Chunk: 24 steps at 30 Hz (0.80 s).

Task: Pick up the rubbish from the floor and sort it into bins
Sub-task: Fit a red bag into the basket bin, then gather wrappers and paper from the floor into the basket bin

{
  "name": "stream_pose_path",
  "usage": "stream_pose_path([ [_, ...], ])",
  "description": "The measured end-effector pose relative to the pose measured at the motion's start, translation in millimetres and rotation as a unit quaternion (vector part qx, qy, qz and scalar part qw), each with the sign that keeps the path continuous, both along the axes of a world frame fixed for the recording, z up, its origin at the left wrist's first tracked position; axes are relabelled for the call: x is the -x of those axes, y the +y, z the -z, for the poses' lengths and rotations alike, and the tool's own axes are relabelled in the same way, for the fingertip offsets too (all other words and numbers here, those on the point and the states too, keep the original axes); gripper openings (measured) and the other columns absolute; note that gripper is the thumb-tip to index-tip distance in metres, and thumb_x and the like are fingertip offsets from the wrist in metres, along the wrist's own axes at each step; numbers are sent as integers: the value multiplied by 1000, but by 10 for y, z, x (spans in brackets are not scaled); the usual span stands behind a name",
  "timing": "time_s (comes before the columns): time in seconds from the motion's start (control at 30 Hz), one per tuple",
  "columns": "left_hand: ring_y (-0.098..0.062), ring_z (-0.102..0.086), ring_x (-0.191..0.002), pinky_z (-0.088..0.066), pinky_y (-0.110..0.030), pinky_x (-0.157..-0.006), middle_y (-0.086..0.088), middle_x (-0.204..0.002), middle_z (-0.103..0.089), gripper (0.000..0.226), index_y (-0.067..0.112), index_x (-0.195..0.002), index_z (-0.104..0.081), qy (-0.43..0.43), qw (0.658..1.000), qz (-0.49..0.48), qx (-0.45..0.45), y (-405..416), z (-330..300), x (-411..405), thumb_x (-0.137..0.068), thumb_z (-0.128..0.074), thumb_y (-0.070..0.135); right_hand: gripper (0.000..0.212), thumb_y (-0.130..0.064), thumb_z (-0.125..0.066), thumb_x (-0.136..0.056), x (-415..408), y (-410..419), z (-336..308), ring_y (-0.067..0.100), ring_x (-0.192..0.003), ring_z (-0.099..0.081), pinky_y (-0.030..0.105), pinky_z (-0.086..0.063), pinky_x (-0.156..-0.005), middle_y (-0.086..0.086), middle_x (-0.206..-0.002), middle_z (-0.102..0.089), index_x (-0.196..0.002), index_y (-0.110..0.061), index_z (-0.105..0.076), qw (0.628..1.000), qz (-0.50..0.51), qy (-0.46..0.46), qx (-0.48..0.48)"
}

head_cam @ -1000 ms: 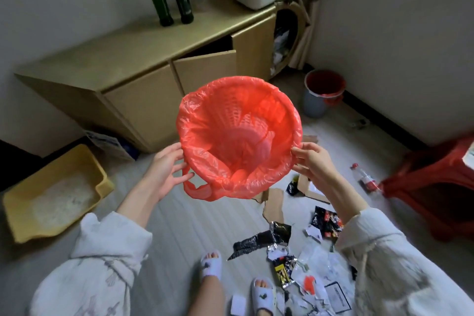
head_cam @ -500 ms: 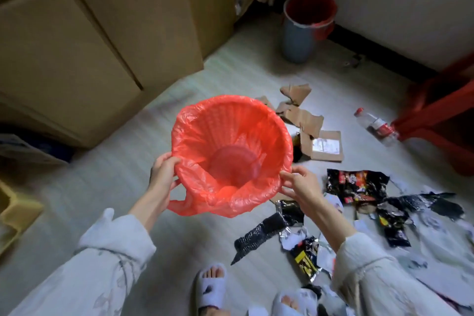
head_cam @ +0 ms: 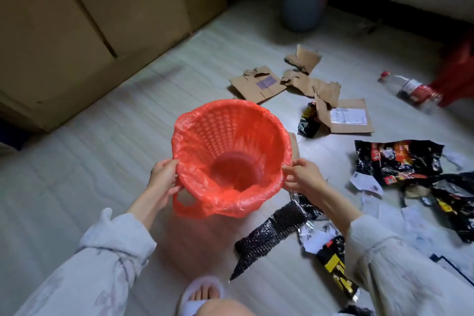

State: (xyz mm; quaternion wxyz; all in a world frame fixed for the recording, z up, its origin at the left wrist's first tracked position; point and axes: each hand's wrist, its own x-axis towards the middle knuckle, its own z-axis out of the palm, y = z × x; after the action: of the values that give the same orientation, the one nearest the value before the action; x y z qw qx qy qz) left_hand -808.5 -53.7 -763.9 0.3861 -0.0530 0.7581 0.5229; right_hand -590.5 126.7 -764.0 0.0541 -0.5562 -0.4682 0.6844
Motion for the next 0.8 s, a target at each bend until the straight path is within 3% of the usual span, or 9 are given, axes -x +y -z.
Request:
stream_pose_path([
  [0.1, -16, -56, -74, -47, -28, -65, -3, -84, -59, 11, 19, -89, -57, -7, 999, 40, 9, -34, -128, -40, -92, -47, 22, 13, -1, -49, -94, -94, -96, -113, 22, -64, -60, 25, -56, -49, 15, -82, -62, -107, 2, -50, 1000, -10, 3, -13],
  [0.23, -21, -48, -96, -44, -37, -85, -4, -94, -50, 13, 18, -107, -49, 67, 996, 60, 13, -97, -425, -154, -96, -42, 22, 28, -13, -50, -96, -300, -238, -415, 26, -84, -58, 33, -55, -69, 15, -100, -56, -121, 1, -49, 996, -16, -22, -81],
  [0.33, -18, -50, -88, -45, -29, -73, -3, -95, -52, 24, 12, -117, -53, 125, 987, 97, -39, -122, -699, -333, -96, -42, 20, 31, -16, -47, -97, -516, -410, -777, 26, -86, -58, 33, -54, -71, 17, -110, -56, -124, 0, -49, 992, -21, -29, -120],
  [0.47, -13, -54, -75, -46, -27, -66, 1, -86, -57, 22, 17, -113, -54, 113, 966, 206, -107, -57, -1079, -742, -98, -38, 15, 29, -21, -45, -98, -800, -702, -1219, 23, -81, -60, 28, -51, -69, 18, -110, -62, -121, -4, -53, 982, -41, -44, -180],
  [0.6, -15, -59, -83, -50, -29, -68, -4, -97, -63, 22, 14, -108, -59, 127, 908, 377, -129, -54, -1515, -1290, -98, -40, 16, 29, -23, -44, -98, -1159, -1030, -1573, 22, -87, -63, 28, -51, -72, 15, -109, -65, -117, -5, -56, 970, -43, -72, -229],
  [0.7, -19, -60, -90, -51, -36, -84, -5, -102, -63, 22, 14, -110, -59, 167, 847, 488, -127, 46, -1894, -1696, -98, -41, 19, 26, -23, -44, -97, -1436, -1230, -1813, 19, -80, -62, 28, -51, -70, 10, -104, -66, -112, -7, -58, 962, -20, -78, -261],
  [0.8, -15, -58, -85, -50, -28, -73, -2, -101, -60, 25, 13, -116, -57, 218, 797, 547, -133, 153, -2127, -2135, -98, -41, 19, 23, -21, -44, -97, -1676, -1390, -1943, 16, -74, -59, 26, -49, -66, 10, -100, -65, -109, -7, -58, 956, 12, -84, -281],
])
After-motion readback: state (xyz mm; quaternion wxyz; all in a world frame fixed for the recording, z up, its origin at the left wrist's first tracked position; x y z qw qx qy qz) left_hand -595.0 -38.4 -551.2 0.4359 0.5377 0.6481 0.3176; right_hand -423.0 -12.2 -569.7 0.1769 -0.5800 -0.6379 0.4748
